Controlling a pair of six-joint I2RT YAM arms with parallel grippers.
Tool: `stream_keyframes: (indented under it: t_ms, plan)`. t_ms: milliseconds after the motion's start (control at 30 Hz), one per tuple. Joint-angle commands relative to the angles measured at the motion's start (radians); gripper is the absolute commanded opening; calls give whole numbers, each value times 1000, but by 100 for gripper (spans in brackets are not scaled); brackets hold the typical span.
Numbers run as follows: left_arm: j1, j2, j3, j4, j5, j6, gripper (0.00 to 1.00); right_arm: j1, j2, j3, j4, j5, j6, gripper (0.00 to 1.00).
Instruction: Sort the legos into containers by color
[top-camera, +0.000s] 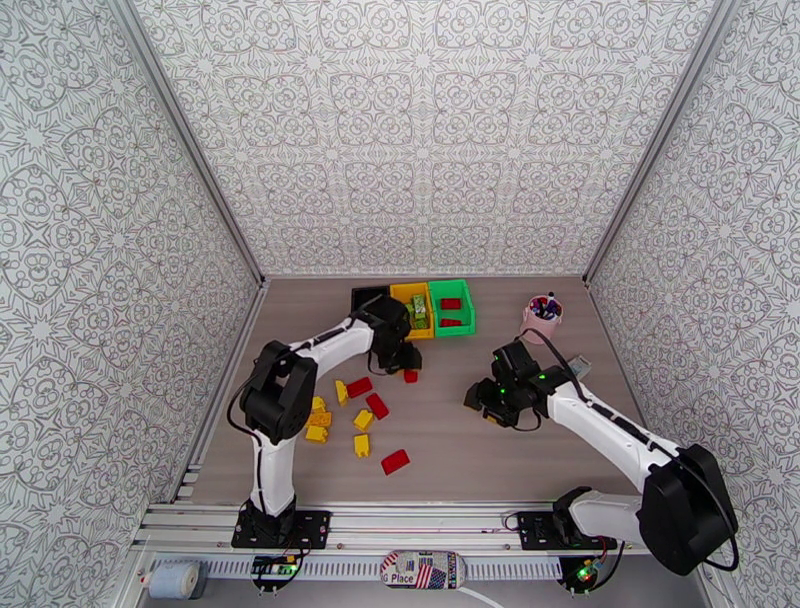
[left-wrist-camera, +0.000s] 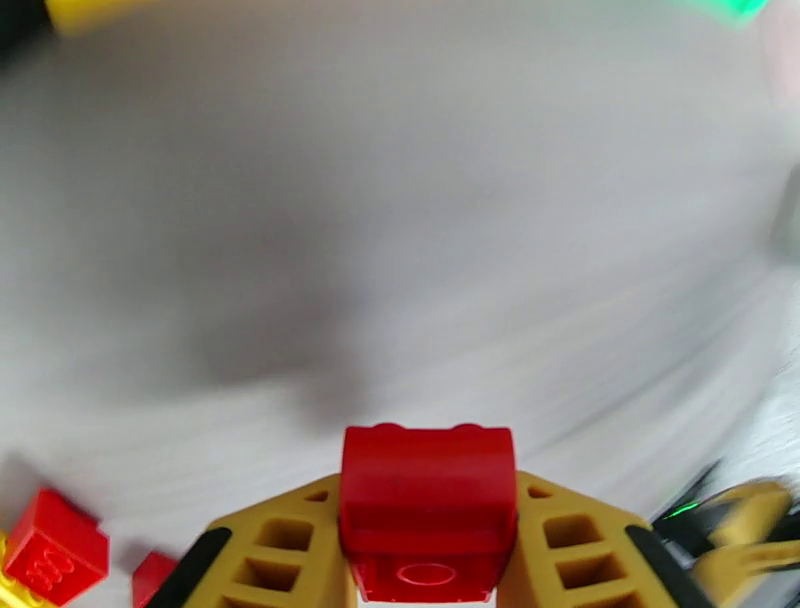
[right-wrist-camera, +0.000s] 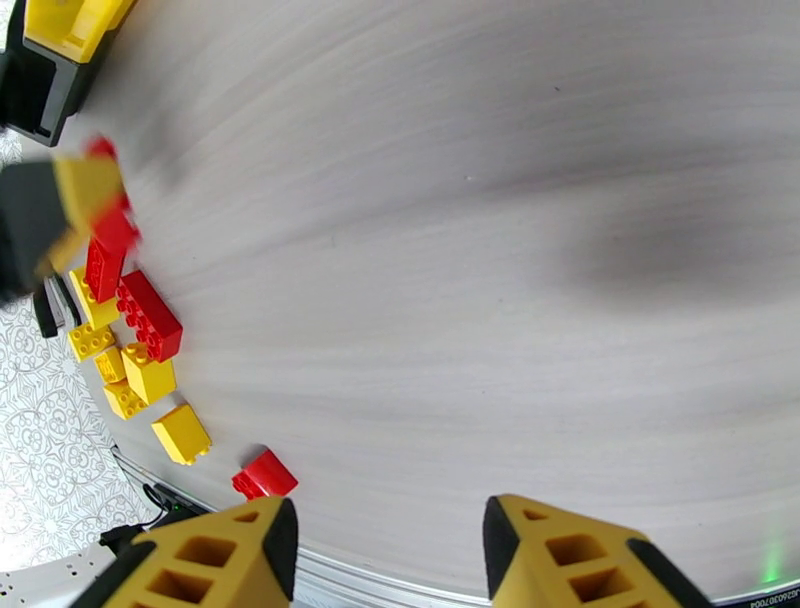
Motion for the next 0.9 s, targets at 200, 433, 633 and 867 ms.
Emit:
stream_keyframes:
  t_ms: [200,433,633,867]
  plan:
    - [47,109,245,257,129,-362,36,5,23,49,17,-14,12,54]
    - [49,307,535,291,141,-497,40,5,39,67,20,-11,13,54]
    - [54,456,796,252,144,-553,69,5,47,85,11,-5,6,54]
    - [63,458,806,282,151,-563,79,5,44,87,5,5,4,54]
